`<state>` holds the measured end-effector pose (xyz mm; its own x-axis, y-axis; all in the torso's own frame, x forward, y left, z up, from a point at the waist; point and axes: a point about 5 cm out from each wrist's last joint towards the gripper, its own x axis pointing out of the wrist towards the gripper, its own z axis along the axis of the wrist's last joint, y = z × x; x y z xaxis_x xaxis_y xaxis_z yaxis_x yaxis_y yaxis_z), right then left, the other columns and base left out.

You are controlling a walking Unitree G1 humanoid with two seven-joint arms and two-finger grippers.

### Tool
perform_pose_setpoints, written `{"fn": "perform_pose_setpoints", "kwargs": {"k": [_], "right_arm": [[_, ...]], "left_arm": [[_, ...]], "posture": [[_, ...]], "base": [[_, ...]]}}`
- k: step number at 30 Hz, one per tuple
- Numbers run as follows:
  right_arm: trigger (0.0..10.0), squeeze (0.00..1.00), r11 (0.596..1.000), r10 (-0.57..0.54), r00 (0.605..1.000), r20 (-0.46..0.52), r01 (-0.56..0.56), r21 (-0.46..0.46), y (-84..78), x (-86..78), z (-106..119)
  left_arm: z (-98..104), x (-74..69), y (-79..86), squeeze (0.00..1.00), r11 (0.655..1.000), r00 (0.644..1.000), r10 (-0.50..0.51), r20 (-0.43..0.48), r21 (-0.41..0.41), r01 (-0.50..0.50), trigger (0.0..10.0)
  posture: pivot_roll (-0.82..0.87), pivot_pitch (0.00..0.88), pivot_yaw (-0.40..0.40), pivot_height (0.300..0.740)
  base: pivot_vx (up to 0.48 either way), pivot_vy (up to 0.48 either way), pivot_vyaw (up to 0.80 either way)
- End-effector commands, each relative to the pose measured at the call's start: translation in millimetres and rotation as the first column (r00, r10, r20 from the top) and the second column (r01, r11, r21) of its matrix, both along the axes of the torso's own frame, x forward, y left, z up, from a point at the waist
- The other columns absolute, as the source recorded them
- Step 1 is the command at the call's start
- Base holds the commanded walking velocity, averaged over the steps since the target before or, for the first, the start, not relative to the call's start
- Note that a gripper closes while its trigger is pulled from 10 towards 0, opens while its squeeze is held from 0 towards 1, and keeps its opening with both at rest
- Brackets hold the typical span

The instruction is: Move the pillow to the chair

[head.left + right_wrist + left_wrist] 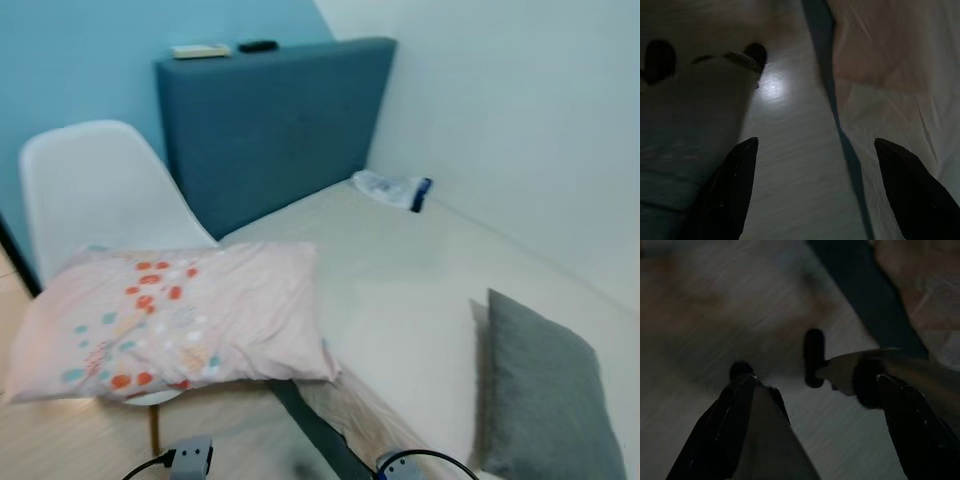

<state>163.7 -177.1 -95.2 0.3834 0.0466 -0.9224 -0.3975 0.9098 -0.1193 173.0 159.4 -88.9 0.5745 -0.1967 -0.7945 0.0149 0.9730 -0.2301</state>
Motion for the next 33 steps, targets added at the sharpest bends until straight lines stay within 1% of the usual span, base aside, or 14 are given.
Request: {"fn": "perform_pose_setpoints", "kwargs": {"k": [1,16,18,19,21,33], "right_arm": [[10.0,0.0,1.0,-0.022,1.0,-0.001,0.022,0.007,1.7,-1.5,-1],[10.0,0.0,0.999,-0.051,0.998,0.025,0.051,0.003,0.9,5.5,2],[10.0,0.0,0.999,-0.053,0.998,0.027,0.053,0.002,0.8,6.6,2],[10.0,0.0,0.999,-0.053,0.998,0.027,0.053,0.002,0.8,6.6,2],[10.0,0.0,0.999,-0.05,0.998,0.031,0.05,0.001,0.7,8.1,3],[10.0,0.0,1.0,-0.028,0.999,0.035,0.028,-0.004,1.0,12.0,5]], "left_arm": [[-1,-2.8,0.8,0.0,1.0,1.0,-0.018,0.0,0.013,0.018,10.0],[1,1.8,1.7,0.0,0.999,0.999,-0.026,0.026,0.048,0.025,10.0],[2,3.3,3.4,0.0,0.996,0.999,-0.029,0.036,0.081,0.026,10.0],[2,3.3,3.4,0.0,0.996,0.999,-0.029,0.036,0.081,0.026,10.0],[2,4.3,4.9,0.0,0.992,0.999,-0.031,0.037,0.12,0.026,10.0],[3,7.0,3.7,0.0,0.989,0.998,-0.046,0.042,0.144,0.04,10.0]], "posture": [[0.18,0.0,-0.094,0.74],[0.17,0.0,-0.09,0.74],[0.17,0.0,-0.093,0.74],[0.17,0.0,-0.093,0.74],[0.17,0.0,-0.095,0.74],[0.18,0.0,-0.105,0.74]], "base": [[0.0,0.0,-0.73],[0.0,0.0,-0.73],[0.0,0.0,-0.73],[0.0,0.0,-0.73],[0.0,0.0,-0.73],[0.0,0.0,-0.73]]}}
